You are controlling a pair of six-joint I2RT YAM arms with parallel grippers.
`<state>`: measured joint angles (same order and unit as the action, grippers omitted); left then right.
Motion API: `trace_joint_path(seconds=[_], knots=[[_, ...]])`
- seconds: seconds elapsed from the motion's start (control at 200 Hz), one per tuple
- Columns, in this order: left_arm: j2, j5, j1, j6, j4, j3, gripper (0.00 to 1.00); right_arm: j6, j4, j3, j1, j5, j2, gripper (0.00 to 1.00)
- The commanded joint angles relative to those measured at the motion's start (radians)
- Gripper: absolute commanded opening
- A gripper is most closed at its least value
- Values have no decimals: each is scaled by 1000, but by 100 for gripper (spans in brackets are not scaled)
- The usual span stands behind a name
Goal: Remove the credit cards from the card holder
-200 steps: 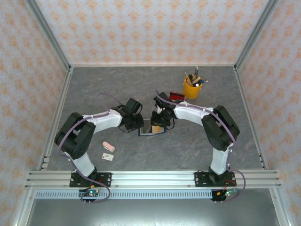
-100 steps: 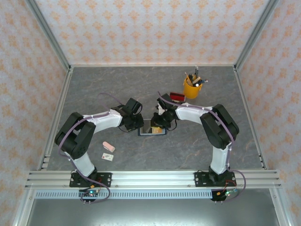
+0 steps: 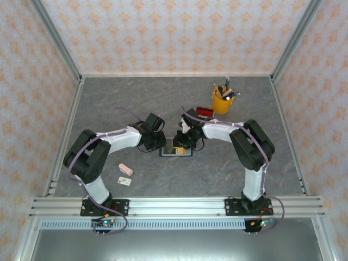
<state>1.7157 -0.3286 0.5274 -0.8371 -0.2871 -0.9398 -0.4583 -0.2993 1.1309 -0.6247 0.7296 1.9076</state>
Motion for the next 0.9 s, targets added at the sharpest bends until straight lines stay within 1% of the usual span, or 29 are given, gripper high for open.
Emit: trace_joint_path(seconds=[0.0,0.185,0.31,0.505,0.781,0.896], knots=[[48,25,-6,-8,-29,36,10,19,13,-20,-1,22,24,16],[44,31,-6,-8,-36,33,10,21,6,-29,6,5,12,9],[29,41,-9,-7,-51,30,12,27,4,-50,18,-8,-11,5],[3,39,-21,7,-68,17,15,42,-9,-86,38,-22,-53,3],[-20,16,-26,17,-61,10,14,18,23,-106,40,17,-78,5],[-48,25,-26,21,-69,12,14,7,30,-112,40,12,-94,12]])
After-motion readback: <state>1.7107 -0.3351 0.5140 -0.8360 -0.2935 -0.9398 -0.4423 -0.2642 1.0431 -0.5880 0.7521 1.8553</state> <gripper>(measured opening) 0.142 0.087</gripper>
